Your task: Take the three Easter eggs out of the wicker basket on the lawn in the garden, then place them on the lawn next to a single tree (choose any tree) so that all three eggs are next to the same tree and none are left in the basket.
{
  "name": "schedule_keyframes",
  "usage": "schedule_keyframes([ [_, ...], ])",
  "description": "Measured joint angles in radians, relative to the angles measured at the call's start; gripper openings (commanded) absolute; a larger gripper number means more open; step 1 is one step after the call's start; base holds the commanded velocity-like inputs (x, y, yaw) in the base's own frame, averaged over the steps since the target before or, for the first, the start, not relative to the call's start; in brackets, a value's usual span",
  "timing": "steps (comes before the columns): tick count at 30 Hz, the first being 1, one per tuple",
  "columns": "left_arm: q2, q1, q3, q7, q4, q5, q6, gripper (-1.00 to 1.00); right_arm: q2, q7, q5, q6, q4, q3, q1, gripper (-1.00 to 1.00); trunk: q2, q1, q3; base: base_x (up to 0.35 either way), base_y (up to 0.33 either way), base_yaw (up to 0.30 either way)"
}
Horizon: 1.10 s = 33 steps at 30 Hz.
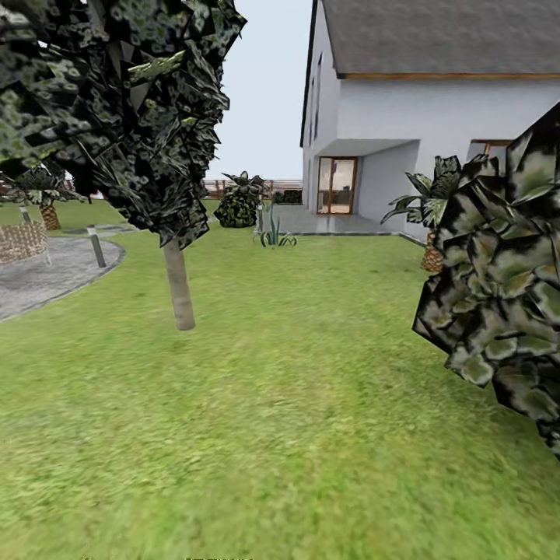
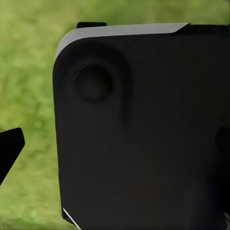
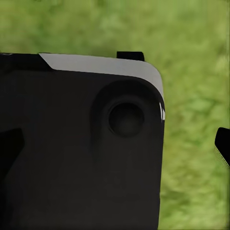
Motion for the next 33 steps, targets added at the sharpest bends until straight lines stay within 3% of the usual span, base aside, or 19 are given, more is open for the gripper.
schedule_keyframes([
  [33,0.0,0.0,0.0,0.0,-0.001,0.0,0.0,1.0,0.0,-0.001,0.0,0.0,0.0,0.0,0.0,1.0,0.0,0.0,0.0,0.0,0.0,0.293],
])
